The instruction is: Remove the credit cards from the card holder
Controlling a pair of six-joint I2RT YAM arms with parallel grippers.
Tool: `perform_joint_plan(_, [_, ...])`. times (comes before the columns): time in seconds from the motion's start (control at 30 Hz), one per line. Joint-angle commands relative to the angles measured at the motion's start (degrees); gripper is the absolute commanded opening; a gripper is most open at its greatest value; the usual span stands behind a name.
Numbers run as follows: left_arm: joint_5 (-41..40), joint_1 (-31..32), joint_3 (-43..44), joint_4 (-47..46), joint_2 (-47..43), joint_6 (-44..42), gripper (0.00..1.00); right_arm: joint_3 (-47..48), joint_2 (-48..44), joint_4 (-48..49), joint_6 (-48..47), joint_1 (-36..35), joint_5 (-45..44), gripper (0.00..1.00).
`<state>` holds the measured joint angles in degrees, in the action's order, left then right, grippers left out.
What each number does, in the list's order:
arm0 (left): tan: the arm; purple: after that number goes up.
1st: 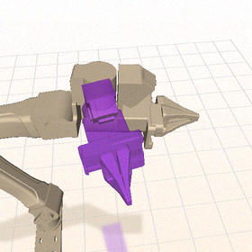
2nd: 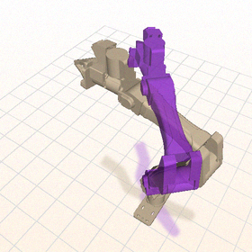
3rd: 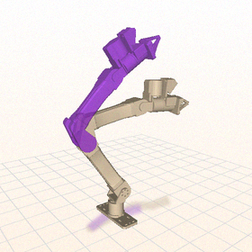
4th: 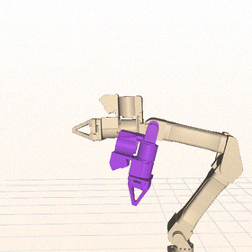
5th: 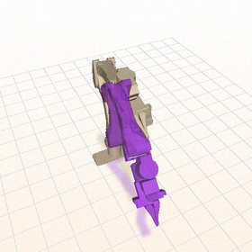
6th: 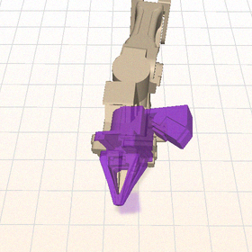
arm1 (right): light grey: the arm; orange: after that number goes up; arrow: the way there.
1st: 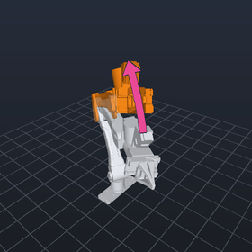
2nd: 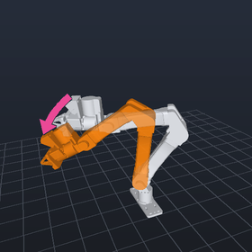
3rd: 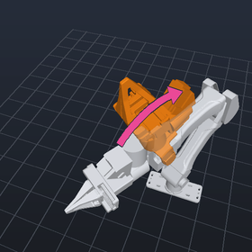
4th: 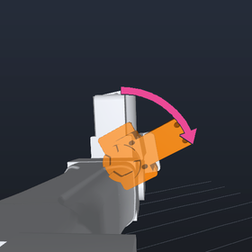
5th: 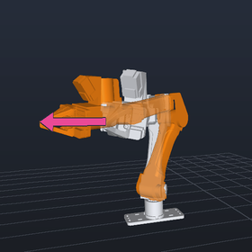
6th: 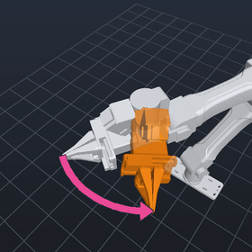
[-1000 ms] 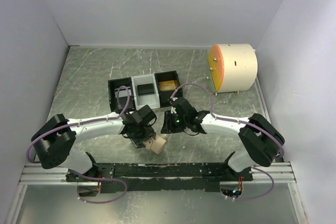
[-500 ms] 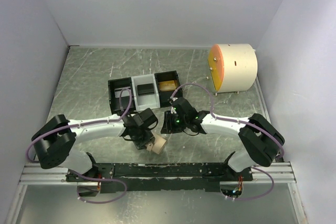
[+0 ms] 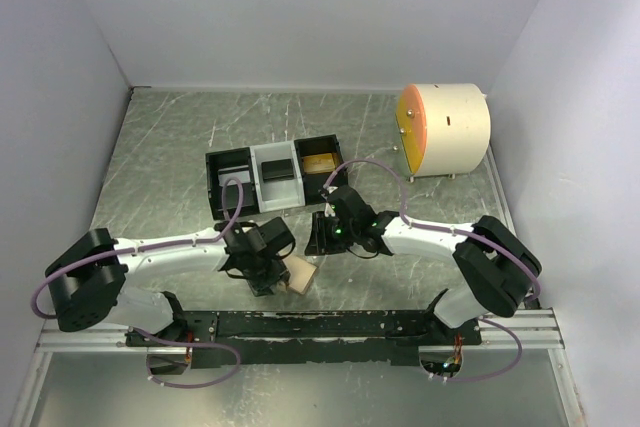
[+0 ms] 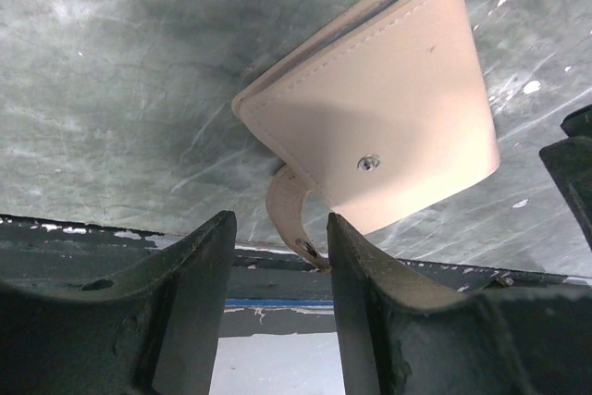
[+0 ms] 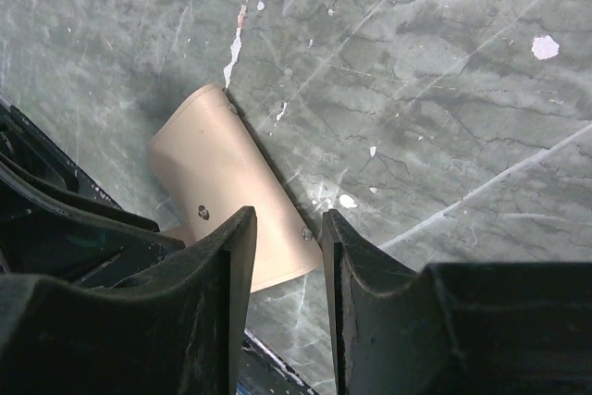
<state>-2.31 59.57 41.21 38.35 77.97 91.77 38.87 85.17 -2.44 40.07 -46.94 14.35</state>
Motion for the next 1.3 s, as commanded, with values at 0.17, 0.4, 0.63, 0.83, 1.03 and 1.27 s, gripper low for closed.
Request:
perform_joint_plan(0.17, [1.22,2.02,-1.33,-0.41,-1.10,2.54,0.52,-0.21,0.90,2.00,0.53,0.06,1.20,0.35])
perform_joint_plan(0.4, [-0.08,2.39,0.00,0.40,-0.17,2.46,0.37,-0.02,0.96,1.77,0.51,-0.03,1.14,0.36])
perform_joint_plan(0.63, [-3.96,2.48,2.10,0.86,-0.96,-2.94,0.07,0.32,1.01,1.73,0.53,0.07,1.13,0.36])
perform_joint_plan(0.83, [-10.06,3.49,7.58,3.86,-1.04,-13.43,0.07,-0.36,0.07,4.37,0.38,0.02,2.67,0.37])
perform_joint_plan(1.03, [-13.49,3.53,8.04,2.02,-4.40,-20.15,0.07,0.78,2.81,4.77,-1.24,0.01,6.16,0.42])
perform_joint_plan(1.27, [-14.42,3.58,6.85,-3.43,-9.31,-26.14,0.07,3.00,5.73,3.49,-1.75,0.09,6.76,0.42])
